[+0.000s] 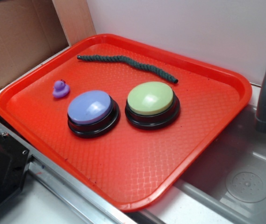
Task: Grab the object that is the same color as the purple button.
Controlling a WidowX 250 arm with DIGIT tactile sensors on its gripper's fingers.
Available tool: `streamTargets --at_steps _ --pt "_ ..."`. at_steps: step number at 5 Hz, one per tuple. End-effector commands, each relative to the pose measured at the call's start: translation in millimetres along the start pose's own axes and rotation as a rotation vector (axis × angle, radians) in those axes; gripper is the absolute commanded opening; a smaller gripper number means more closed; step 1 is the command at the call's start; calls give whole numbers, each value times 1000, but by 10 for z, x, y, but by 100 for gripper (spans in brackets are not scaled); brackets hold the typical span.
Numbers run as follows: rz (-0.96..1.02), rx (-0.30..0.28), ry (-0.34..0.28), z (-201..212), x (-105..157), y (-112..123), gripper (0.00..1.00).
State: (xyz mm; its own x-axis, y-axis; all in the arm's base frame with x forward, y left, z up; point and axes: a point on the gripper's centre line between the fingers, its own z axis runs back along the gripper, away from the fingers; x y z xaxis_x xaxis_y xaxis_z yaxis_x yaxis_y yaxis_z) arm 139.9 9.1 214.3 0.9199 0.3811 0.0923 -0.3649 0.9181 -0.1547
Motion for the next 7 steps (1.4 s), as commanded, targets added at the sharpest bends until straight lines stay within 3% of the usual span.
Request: streamTargets --at_steps 1,2,4,7 --pt "388 -77 -89 -475 337 300 100" --pt "505 -74 -119 -755 452 428 100" --pt "658 4 -185 -1219 632 591 100" --pt "742 100 -185 -1732 834 776 100"
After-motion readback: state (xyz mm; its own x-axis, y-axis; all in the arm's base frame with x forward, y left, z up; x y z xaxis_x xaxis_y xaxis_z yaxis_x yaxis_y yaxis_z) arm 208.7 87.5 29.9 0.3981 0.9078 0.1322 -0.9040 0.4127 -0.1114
